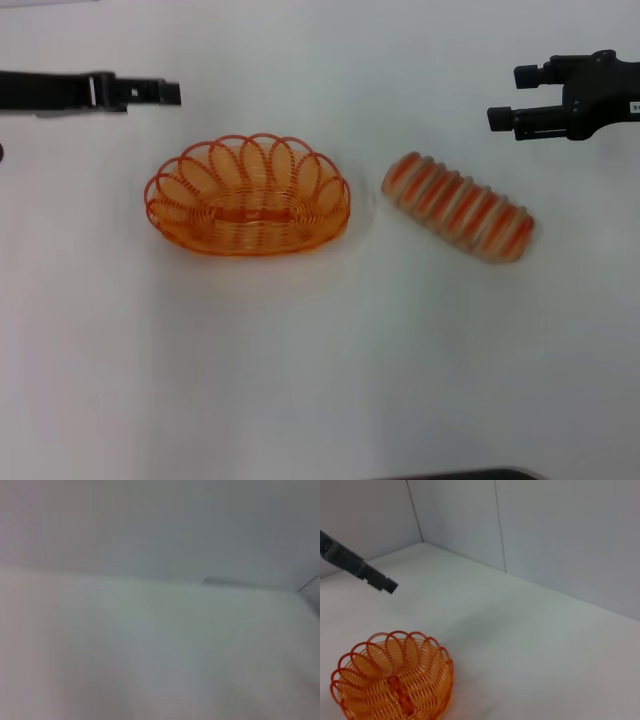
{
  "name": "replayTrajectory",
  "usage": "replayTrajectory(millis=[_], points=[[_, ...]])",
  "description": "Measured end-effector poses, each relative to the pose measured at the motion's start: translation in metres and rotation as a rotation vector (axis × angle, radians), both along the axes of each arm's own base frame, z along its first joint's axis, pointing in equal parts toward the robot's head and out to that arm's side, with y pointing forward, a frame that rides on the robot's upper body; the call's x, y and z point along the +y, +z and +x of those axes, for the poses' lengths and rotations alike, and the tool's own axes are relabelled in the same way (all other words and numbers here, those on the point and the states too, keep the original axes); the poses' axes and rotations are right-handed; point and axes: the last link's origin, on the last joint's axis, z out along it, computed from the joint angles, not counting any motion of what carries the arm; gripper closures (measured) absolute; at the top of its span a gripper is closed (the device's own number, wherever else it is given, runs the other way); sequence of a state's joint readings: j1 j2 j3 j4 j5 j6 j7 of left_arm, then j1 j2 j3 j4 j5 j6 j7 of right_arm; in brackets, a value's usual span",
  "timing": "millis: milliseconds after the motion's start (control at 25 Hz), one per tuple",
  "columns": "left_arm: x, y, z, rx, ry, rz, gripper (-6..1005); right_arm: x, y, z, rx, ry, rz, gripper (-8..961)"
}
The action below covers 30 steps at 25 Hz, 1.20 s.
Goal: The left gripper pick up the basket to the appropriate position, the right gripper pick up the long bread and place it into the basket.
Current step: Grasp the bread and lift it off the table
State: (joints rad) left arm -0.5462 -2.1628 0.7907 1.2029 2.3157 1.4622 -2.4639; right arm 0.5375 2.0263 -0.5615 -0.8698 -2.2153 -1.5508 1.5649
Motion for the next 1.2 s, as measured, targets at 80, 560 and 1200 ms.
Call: replayTrajectory(millis=[80, 560, 1200], points=[[-0.004, 0.007, 0.002, -0.052, -0.079, 0.056, 108, 0.001, 0.000, -0.001, 0.009, -0.016, -0.005, 145], [-0.039, -0.001, -0.017, -0.098, -0.428, 0.045, 109, -0.001, -0.001, -0.003, 0.025, -0.026, -0.024, 143], [-0.064, 0.011, -0.045, -0.028, -0.508, 0.013, 118, 0.016, 0.000, -0.029, 0.022, -0.136, -0.136, 137]])
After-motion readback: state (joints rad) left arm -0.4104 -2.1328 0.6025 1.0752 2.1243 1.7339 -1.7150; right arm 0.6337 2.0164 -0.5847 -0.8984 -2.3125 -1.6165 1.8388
